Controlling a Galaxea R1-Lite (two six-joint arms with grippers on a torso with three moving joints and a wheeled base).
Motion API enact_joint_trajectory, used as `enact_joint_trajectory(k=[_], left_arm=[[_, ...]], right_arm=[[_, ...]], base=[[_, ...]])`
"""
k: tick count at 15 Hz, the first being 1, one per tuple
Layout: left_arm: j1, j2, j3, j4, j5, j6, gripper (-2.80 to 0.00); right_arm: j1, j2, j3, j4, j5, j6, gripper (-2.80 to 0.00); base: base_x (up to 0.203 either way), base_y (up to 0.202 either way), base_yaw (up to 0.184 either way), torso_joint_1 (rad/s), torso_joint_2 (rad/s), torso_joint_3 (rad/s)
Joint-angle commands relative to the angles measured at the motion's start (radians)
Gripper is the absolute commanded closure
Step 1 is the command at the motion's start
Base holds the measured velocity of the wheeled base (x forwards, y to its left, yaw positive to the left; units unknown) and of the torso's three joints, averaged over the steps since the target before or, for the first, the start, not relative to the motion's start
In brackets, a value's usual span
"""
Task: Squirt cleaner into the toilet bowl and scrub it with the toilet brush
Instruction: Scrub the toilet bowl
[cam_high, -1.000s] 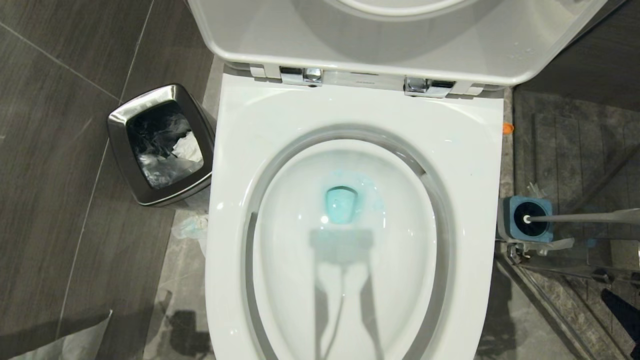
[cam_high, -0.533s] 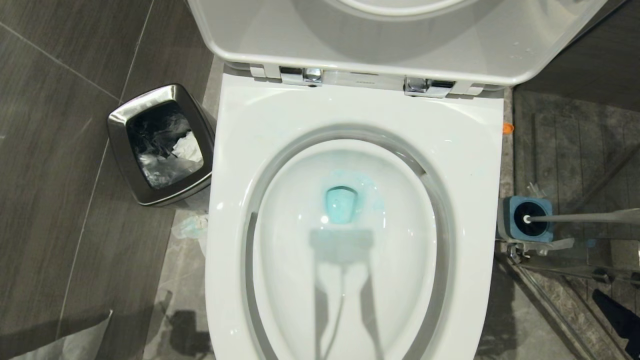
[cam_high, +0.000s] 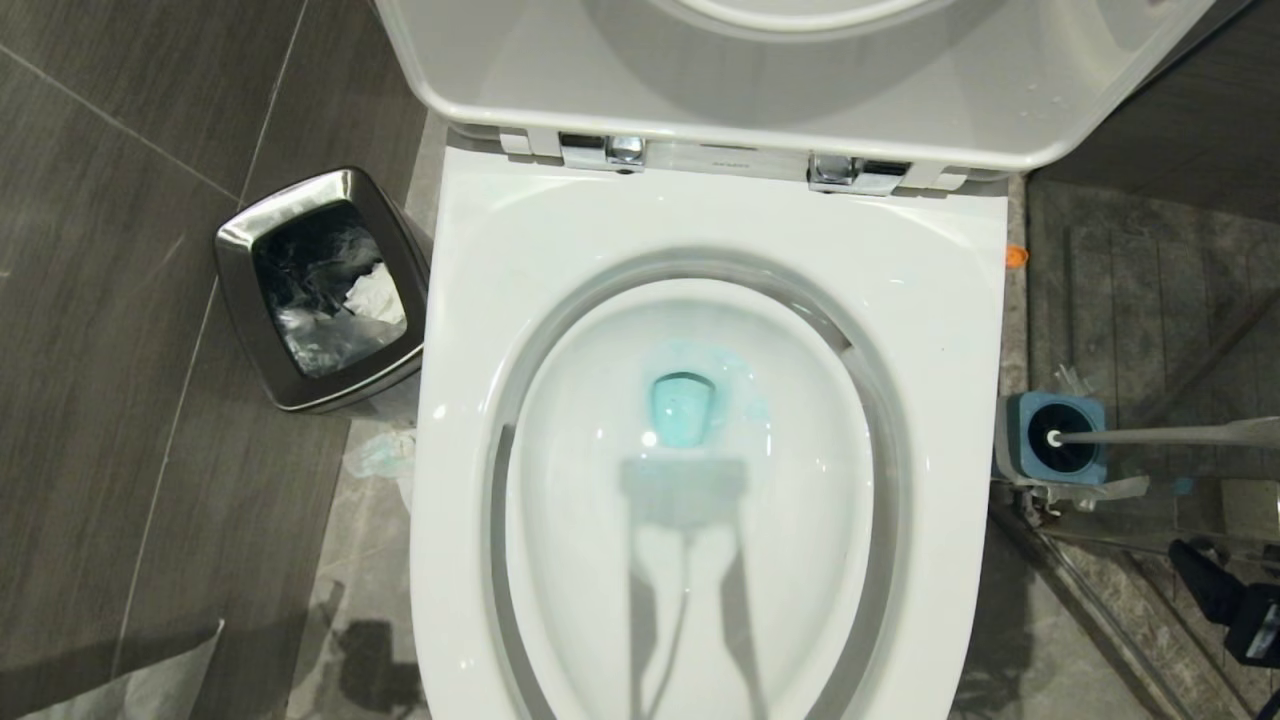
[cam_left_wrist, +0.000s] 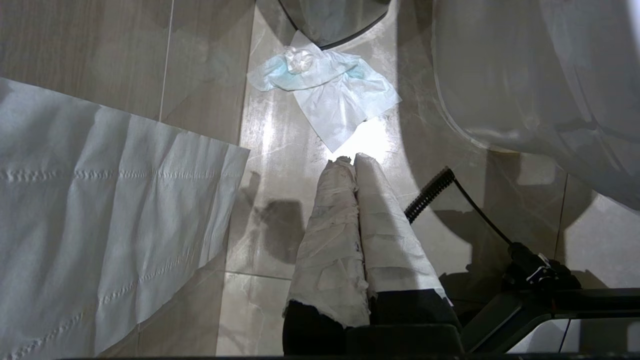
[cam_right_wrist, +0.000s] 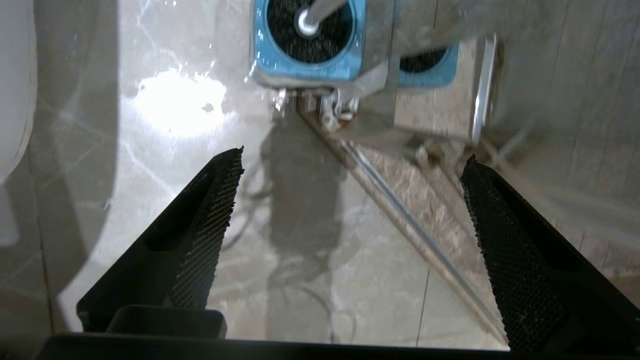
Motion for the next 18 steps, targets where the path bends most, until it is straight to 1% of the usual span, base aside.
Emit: enact_joint_trajectory(k=[1,6,8,14,17,18], left_arm=[[0.0,0.0,0.0,0.0,0.0,0.0,0.0],[0.0,0.0,0.0,0.0,0.0,0.0,0.0],[0.0,0.0,0.0,0.0,0.0,-0.001,0.0],[0.0,0.0,0.0,0.0,0.0,0.0,0.0],[0.0,0.0,0.0,0.0,0.0,0.0,0.0],[0.0,0.0,0.0,0.0,0.0,0.0,0.0]], right_arm=[[-0.001,0.117,-0.029,-0.033,0.0,0.001,-2.8],[-0.013,0.251,-0.177,-0.098,-0.012,-0.001,-2.8],[-0.03,0.289,-0.219,-0.108,-0.011,-0.005,-2.8],[-0.03,0.42,-0.333,-0.125,-0.007,-0.002,-2.8],[-0.029,0.468,-0.395,-0.189,0.001,-0.005,-2.8],[-0.029,0.476,-0.402,-0.232,0.009,-0.014,-2.8]], base=[[0.0,0.0,0.0,0.0,0.0,0.0],[0.0,0.0,0.0,0.0,0.0,0.0],[0.0,0.0,0.0,0.0,0.0,0.0],[0.0,0.0,0.0,0.0,0.0,0.0],[0.0,0.0,0.0,0.0,0.0,0.0],[0.0,0.0,0.0,0.0,0.0,0.0]])
